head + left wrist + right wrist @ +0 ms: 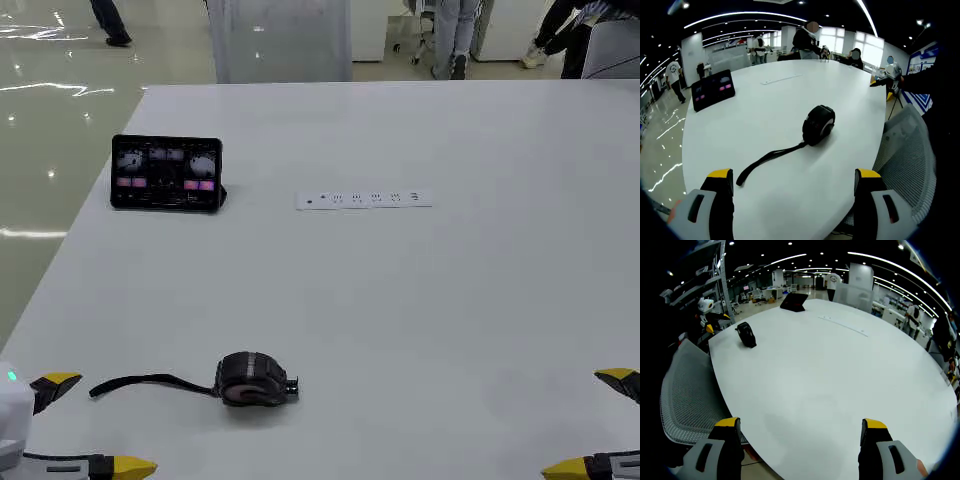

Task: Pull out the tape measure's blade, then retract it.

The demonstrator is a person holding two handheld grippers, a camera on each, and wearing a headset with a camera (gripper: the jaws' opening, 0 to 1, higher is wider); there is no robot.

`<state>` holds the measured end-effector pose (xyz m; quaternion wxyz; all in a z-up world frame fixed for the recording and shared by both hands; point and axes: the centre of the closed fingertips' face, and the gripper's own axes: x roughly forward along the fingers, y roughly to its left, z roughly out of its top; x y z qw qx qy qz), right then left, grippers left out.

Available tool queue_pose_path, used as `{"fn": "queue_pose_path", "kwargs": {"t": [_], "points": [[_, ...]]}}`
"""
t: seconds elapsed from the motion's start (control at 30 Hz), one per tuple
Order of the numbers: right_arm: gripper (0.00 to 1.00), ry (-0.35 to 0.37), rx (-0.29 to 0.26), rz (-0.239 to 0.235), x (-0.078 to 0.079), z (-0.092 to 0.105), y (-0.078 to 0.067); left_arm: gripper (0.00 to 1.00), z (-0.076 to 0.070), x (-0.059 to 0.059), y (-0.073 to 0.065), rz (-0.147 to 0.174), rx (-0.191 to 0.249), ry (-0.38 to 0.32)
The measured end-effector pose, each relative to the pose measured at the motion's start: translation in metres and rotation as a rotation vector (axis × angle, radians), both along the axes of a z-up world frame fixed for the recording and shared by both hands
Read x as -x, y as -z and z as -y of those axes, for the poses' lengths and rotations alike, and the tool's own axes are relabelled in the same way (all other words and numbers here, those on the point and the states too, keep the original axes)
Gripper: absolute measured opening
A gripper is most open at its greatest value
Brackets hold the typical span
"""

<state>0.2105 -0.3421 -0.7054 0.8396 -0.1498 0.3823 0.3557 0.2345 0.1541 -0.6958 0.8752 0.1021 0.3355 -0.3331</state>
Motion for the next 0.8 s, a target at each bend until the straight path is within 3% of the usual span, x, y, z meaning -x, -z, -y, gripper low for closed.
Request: {"fn": "queue_pose_path", "kwargs": {"t": [0.17, 0.23, 0.33, 0.8], "points": [[0.99, 0.004, -0.008, -0.01, 0.001, 0.0, 0.002, 0.99, 0.0, -0.001, -0.002, 0.004, -0.002, -0.003], [0.99, 0.002, -0.008, -0.012, 0.002, 0.0, 0.003, 0.99, 0.001, -0.004, -0.004, 0.029, -0.005, 0.001], [0.99, 0.007, -0.011, -0.014, 0.002, 0.002, 0.004, 0.99, 0.001, -0.003, -0.001, 0.007, 0.002, -0.009], [0.99, 0.008, -0.013, -0.012, 0.003, 0.005, 0.006, 0.99, 0.005, 0.006, 0.008, -0.008, -0.019, 0.013]]}}
